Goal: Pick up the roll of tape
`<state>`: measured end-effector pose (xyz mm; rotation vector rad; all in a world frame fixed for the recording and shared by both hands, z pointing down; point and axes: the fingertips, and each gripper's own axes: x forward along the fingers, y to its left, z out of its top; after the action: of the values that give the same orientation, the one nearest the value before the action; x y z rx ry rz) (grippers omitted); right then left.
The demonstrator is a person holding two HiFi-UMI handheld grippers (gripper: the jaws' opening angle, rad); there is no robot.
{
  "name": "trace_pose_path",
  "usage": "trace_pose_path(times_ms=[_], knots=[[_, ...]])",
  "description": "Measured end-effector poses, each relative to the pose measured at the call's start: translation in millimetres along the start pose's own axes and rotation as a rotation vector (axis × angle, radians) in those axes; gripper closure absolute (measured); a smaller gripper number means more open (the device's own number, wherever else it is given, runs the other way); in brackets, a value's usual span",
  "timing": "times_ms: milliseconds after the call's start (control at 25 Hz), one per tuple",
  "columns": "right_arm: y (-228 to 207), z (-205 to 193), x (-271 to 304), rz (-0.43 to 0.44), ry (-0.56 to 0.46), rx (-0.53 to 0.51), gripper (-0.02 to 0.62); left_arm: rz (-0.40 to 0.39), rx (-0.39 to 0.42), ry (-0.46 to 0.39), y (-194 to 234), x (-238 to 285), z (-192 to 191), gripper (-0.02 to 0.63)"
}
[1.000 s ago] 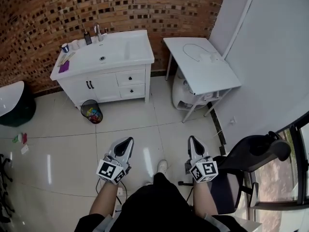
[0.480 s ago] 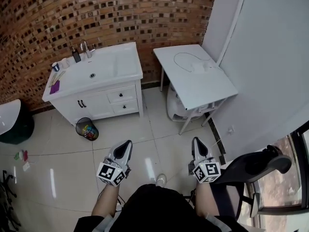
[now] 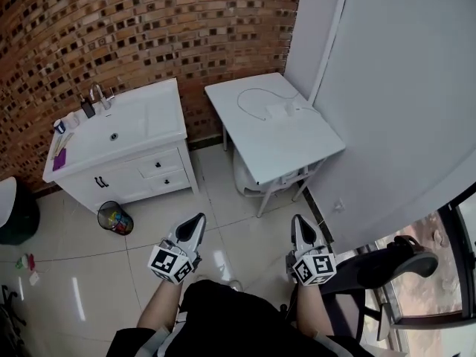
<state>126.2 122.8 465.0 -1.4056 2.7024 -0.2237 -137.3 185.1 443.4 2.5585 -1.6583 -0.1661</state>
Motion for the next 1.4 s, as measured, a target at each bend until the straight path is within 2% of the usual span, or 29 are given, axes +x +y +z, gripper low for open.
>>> trace_pose_path(times_ms=[320,520,720,880,1040,1200,1400], knots=[[-31.0,-13.2,15.9,-0.045,0.015,0.018,0.591,-0.046,-0.007,0.028,5.4,54.7,-13.7,0.604],[-35.0,-13.5,35.6,-0.061,0.027,-0.002,0.591,-0.079,-0.045,0.040,23.2,90.1,-25.4,0.604],[-62.8,-19.1,54.2,-0.123,0.052,-0.009,0.591,-0.140,-0.067,0.058,29.5,139.0,-40.4,0.604],[-77.8,-19.9,88.0,-0.163,0.060,-0.022,0.591,-0.159,-0.090,0.080,58.1,172.0,-59.4,0.604],[-93.9,-4.8,129.7,-0.176,0.047,-0.052,0.591,-0.193,-0.070,0.064,85.3,217.1,-49.4,0.604],[-105.6,9.7,173.1,-0.180,0.053,-0.133,0.591,-0.220,-0.069,0.041,111.6,261.2,-39.6,0.604],[-126.9,12.7,218.9,-0.215,0.054,-0.140,0.591,-0.263,-0.063,0.037,136.2,309.2,-38.4,0.604]])
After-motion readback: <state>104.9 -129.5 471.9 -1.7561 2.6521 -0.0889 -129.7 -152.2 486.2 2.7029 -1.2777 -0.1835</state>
